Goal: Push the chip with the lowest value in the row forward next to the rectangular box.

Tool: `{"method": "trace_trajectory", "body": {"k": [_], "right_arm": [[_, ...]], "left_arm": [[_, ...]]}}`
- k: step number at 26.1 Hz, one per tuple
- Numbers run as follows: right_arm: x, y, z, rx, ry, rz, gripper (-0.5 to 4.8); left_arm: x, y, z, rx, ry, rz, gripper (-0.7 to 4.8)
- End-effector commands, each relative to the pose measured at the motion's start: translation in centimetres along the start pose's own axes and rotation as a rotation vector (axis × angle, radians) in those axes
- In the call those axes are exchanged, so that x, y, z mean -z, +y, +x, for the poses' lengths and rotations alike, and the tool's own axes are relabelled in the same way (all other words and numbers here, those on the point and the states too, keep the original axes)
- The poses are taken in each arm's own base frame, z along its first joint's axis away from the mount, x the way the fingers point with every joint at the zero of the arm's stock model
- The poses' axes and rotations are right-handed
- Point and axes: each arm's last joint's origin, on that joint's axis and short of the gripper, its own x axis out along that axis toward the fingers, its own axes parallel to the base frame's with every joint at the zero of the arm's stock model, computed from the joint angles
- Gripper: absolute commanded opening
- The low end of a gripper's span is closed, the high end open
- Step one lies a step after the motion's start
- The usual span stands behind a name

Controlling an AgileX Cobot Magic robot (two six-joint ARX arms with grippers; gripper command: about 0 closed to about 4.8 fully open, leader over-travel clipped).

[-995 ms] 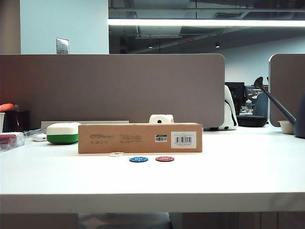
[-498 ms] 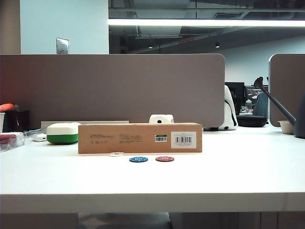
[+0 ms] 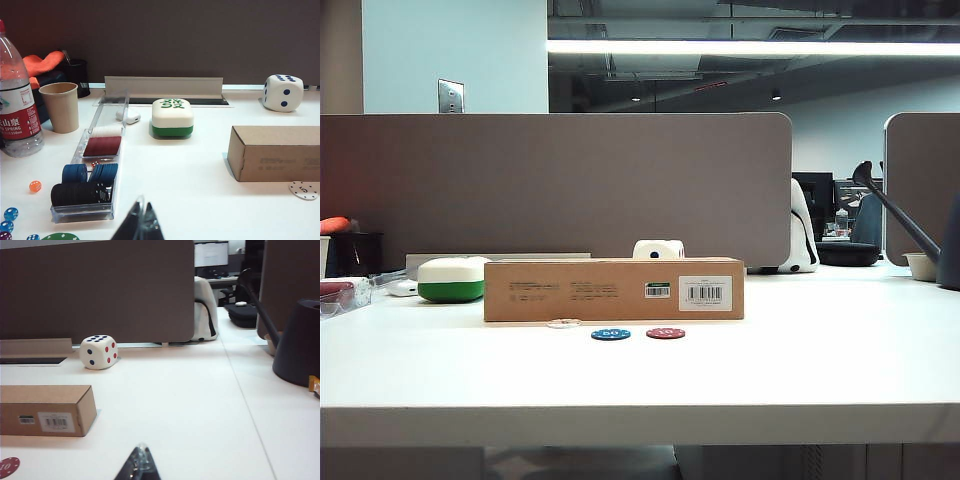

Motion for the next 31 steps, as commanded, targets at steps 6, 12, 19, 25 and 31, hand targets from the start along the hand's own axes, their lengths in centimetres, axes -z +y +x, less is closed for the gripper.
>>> {"method": "trace_trajectory", "body": {"k": [6,12,19,25,31], "right_arm": [[0.6,-0.4,-0.6,0.056,-0.071,-0.012,-0.09],[1.1,-0.4,-0.5,0.059,-0.055,-0.009,-0.09],[1.6,-0.4,-0.5,0.063,-0.023,-0.002,-0.09],[1.6,-0.2,-0.4,0.137,-0.028,0.004,-0.09],[1.6,-0.1,-0.4,0.141,-0.029,0.007,-0.09]], "left_arm": [[-0.3,0.0,0.0,0.006,-0.015,0.0,-0.05],[-0.2,0.0,0.0,0.005,-0.009,0.0,-0.05],[-0.2,0.0,0.0,0.005,-0.009,0.0,-0.05],[-0.2,0.0,0.0,0.005,-0.009,0.0,-0.05],[-0.2,0.0,0.0,0.005,-0.009,0.0,-0.05]]}}
